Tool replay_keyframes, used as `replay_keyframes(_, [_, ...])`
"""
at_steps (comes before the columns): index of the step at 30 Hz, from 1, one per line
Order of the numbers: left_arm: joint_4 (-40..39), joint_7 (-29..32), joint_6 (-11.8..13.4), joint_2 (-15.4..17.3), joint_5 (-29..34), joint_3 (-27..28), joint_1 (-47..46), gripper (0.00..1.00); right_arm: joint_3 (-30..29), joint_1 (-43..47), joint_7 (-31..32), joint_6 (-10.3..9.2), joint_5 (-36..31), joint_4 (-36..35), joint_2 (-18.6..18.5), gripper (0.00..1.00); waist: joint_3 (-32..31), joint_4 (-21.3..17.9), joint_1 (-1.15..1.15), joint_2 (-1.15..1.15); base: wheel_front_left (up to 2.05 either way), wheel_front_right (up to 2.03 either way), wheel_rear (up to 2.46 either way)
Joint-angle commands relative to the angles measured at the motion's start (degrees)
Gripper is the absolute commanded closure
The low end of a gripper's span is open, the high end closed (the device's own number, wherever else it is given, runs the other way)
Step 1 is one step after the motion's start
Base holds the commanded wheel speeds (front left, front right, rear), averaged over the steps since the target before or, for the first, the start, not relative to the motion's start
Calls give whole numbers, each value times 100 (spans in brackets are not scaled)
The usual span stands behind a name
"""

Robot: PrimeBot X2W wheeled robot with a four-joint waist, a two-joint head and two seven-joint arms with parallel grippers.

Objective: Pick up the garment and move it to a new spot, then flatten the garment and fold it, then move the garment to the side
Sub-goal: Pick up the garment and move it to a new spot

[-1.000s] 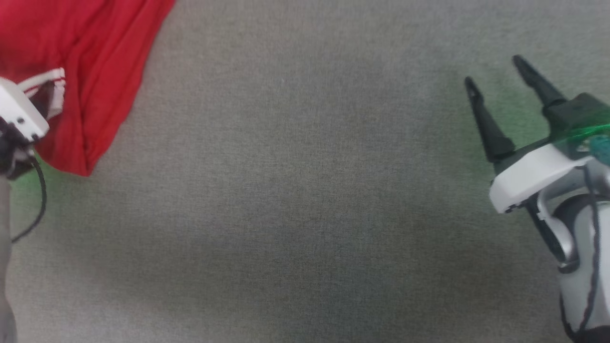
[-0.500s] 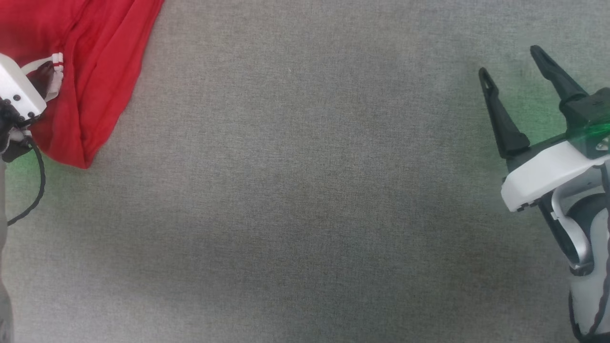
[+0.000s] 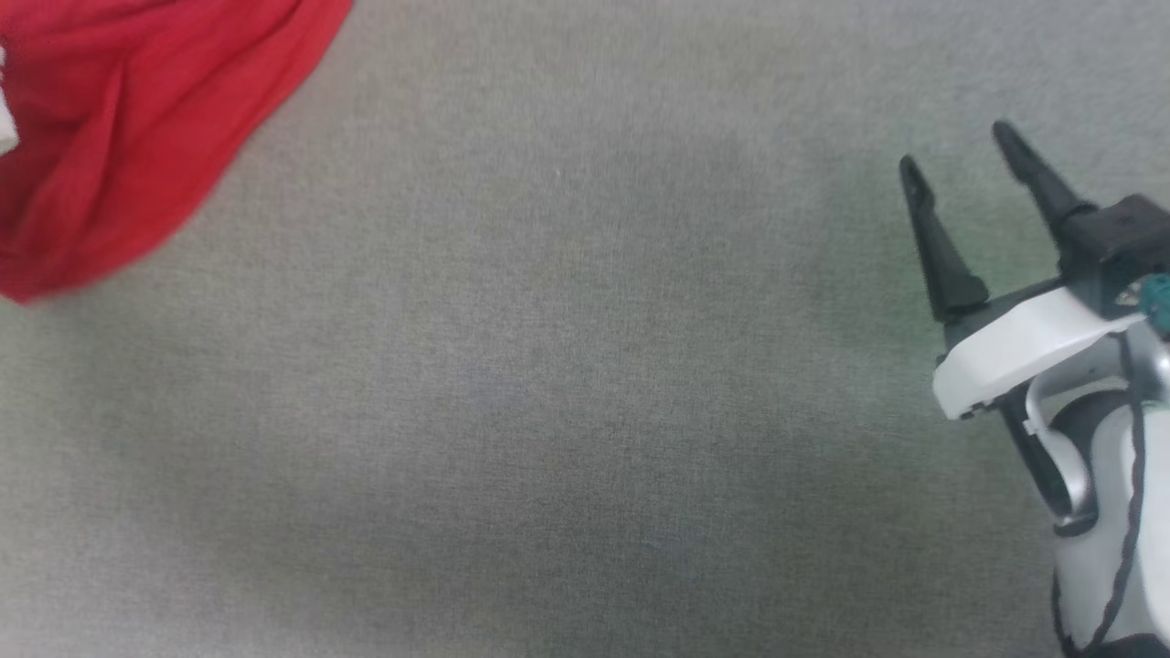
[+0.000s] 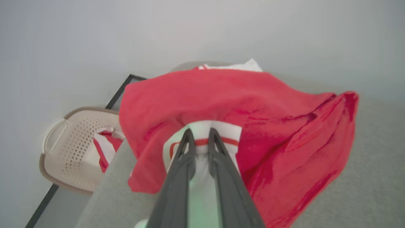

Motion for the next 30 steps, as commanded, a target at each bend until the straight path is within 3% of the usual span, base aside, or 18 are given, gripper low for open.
replay_keyframes(1, [-104,-109,-3,63,83,-63,-108,100,-5,63,-77,3,21,56,40,0,-211,-7,0,0,0,0,0])
replay_keyframes(9, [-751,-481,-3,449,234,-529,-302,100,-77,277,-418,3,115,491,237,0,-964,12,0,0,0,0,0])
replay_keyframes(14, [-1269,-358,-4,647,307,-764,-424,100,-42,353,-550,3,163,699,337,0,-1393,36,0,0,0,0,0])
replay_keyframes(24, [-3065,465,-1,970,-19,-1045,10,100,-49,441,-749,3,228,974,442,0,-2000,-9,0,0,0,0,0])
replay_keyframes(30, [-4328,1061,249,1107,-237,-1015,584,100,-219,435,-807,3,202,1035,449,0,-2161,-202,0,0,0,0,0])
